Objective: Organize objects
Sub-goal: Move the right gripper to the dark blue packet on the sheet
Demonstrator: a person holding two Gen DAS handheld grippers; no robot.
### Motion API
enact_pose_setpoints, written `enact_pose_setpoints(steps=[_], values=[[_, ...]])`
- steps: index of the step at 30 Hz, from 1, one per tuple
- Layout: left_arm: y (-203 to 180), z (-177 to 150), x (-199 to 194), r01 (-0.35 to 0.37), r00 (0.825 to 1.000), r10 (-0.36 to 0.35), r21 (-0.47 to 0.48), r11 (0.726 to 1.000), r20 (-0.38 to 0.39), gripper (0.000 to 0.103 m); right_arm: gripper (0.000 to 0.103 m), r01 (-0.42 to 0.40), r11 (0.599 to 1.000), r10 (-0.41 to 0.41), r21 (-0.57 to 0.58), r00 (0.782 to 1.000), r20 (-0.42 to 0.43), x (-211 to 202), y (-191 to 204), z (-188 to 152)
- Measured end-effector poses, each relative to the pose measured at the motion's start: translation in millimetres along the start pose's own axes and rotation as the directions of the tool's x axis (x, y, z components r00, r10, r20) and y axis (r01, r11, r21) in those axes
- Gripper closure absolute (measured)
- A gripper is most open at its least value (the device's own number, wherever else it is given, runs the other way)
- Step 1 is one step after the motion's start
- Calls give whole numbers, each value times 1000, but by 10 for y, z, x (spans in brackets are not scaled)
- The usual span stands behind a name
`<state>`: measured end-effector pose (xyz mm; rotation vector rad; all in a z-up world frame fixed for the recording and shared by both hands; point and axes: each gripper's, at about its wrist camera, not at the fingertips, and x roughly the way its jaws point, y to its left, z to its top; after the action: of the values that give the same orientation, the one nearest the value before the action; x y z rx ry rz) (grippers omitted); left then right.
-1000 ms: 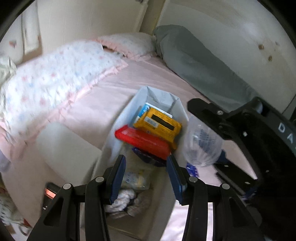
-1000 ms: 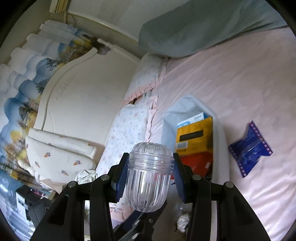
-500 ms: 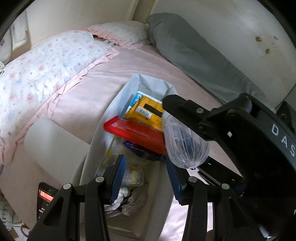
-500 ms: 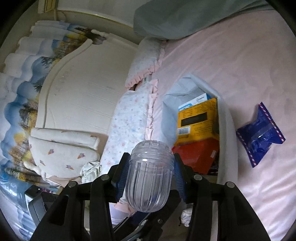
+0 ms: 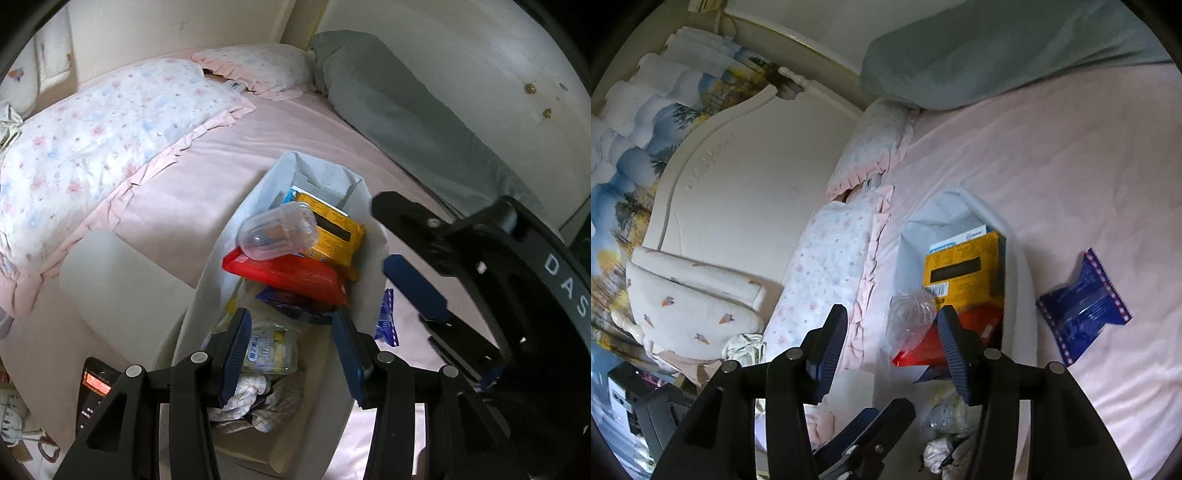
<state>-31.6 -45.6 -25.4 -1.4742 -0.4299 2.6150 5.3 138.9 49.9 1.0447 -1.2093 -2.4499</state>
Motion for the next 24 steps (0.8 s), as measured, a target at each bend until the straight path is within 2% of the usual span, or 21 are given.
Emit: enact_pose_setpoints(steps=[7, 13, 16, 19, 21, 23, 24], values=[[-68, -54, -5, 24, 1000, -24, 30, 999, 7, 59, 51, 82, 997, -82, 14, 996, 34, -69, -90, 38], [-181, -67, 24, 61, 998, -62, 64, 996, 15, 59, 51, 112, 985, -124, 132, 989, 85, -212, -336, 130], [-281, -92, 11, 67, 997, -70, 101, 993, 27, 59, 51, 170, 968, -189, 183, 978, 92, -260, -473, 168], [-401, -119, 41, 40, 999, -44, 153, 988, 25, 59, 51, 275, 937, -293, 214, 955, 56, -250, -589, 192], [-468, -146, 89, 29, 1000, -30, 189, 981, 5, 59, 51, 372, 899, -384, 230, 923, 9, -208, -694, 195], [-527, -172, 119, 50, 999, -45, 215, 975, -25, 59, 51, 456, 854, -457, 249, 887, -58, -145, -825, 184], [-564, -187, 148, 72, 997, -62, 231, 970, -49, 59, 51, 478, 839, -473, 259, 877, -85, -117, -876, 182]])
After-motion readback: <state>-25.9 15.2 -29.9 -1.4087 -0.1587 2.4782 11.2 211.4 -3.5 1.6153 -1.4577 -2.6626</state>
